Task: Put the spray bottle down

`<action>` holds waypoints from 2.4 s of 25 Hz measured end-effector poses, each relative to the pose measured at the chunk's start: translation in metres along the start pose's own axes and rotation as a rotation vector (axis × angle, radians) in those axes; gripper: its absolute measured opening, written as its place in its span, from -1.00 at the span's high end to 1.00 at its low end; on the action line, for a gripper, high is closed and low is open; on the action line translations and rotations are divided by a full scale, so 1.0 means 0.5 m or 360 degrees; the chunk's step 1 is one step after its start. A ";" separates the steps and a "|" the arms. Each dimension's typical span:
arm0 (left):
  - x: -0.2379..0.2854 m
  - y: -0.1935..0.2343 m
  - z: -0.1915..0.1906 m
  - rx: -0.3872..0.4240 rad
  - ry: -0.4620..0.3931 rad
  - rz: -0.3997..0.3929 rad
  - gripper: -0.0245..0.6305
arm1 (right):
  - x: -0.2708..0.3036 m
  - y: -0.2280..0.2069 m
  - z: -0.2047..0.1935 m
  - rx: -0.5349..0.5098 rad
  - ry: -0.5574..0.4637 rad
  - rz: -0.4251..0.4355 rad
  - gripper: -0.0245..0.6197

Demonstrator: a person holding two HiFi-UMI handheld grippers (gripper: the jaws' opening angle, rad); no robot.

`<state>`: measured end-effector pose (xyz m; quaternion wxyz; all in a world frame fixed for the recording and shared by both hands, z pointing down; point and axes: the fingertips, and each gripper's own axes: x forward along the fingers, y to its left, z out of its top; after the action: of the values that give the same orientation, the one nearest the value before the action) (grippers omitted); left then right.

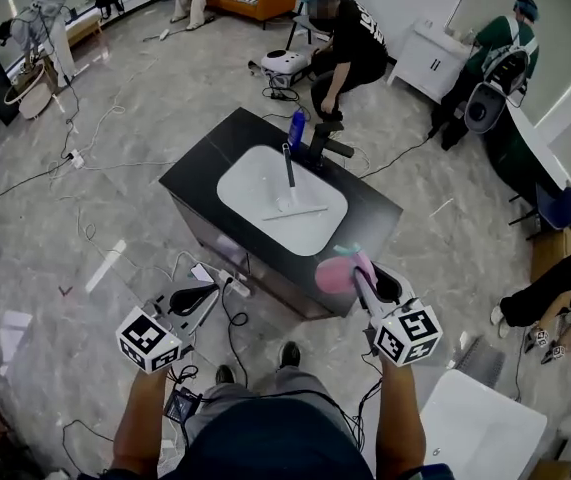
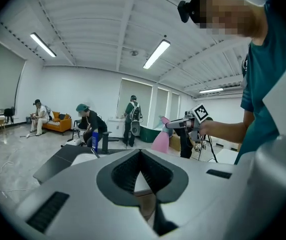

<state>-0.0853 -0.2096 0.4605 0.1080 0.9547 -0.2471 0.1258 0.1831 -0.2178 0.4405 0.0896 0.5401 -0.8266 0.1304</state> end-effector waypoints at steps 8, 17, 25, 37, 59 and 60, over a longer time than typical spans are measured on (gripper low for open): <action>0.044 0.018 -0.058 -0.0089 0.0046 0.0094 0.91 | 0.091 -0.052 -0.081 0.0010 0.0051 0.0114 0.62; 0.057 0.040 -0.136 -0.0176 0.0106 0.0175 0.91 | 0.206 -0.065 -0.180 0.0006 0.0123 0.0211 0.62; 0.068 0.058 -0.186 -0.0251 0.0120 0.0202 0.91 | 0.278 -0.065 -0.247 -0.0036 0.0199 0.0258 0.62; 0.075 0.110 -0.242 -0.0345 0.0114 0.0231 0.91 | 0.372 -0.052 -0.330 -0.0094 0.0293 0.0295 0.61; 0.045 0.164 -0.226 -0.0359 0.0078 0.0233 0.91 | 0.407 -0.019 -0.313 -0.0161 0.0306 0.0268 0.48; 0.041 0.165 -0.222 -0.0355 0.0076 0.0234 0.91 | 0.405 -0.019 -0.305 -0.0160 0.0294 0.0261 0.47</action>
<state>-0.1299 -0.2594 0.5833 0.2099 0.9128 -0.3263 0.1278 0.1121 -0.3500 0.6451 0.1813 0.4513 -0.8617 0.1450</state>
